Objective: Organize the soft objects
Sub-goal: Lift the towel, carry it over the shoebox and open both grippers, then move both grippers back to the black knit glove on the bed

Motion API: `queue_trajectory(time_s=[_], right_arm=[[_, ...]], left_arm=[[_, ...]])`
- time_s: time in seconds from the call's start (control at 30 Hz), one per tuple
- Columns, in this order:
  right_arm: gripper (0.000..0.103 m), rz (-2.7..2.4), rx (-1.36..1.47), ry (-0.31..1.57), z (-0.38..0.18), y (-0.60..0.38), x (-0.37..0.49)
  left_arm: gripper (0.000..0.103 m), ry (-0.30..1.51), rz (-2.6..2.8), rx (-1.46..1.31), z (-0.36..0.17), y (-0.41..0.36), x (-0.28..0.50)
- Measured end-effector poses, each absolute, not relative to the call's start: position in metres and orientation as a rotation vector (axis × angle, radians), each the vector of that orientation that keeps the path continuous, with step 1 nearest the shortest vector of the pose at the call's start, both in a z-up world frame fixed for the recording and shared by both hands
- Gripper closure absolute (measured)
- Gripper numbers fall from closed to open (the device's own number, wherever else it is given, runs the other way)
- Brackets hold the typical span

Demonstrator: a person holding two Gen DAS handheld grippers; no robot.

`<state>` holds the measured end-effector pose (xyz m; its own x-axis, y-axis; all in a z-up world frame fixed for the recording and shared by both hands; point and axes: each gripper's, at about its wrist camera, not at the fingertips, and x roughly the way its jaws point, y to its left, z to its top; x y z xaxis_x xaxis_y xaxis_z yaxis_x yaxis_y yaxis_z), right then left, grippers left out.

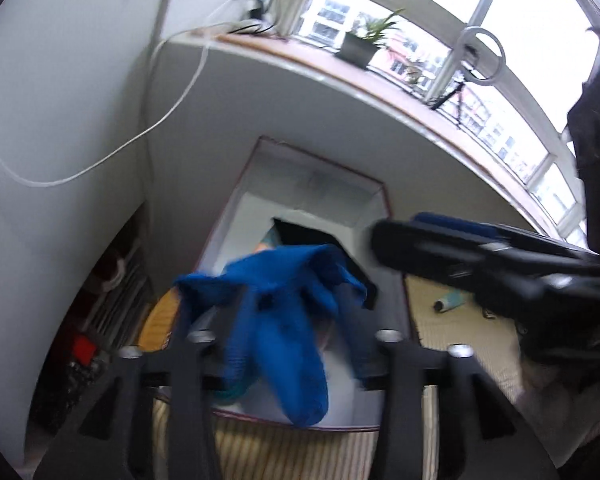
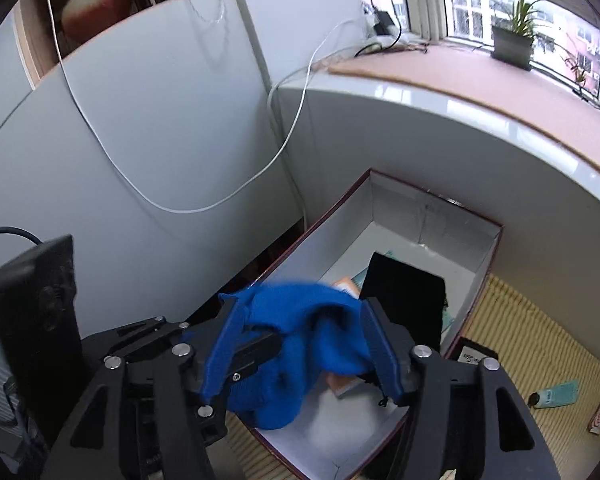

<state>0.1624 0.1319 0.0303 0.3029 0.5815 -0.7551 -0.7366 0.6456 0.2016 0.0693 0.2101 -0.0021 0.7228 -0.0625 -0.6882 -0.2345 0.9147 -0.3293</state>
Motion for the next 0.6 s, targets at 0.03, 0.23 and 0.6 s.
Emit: queue_trajectory(time_s=[0.03,0.23,0.6], right_arm=[[0.045,0.881,-0.187,0.91,0.031,0.129,0.163],[0.045,0.87,-0.147,0.908,0.033,0.105,0.17],[0.042,0.805,-0.07,0.898,0.031,0.02,0.184]], left_arm=[[0.049,0.763,0.11,-0.421,-0.002,0.212,0.068],[0.049,0.738,0.119,-0.441,0.004,0.219,0.055],[0.049,0.706,0.062,-0.38,0.007,0.179,0.027]])
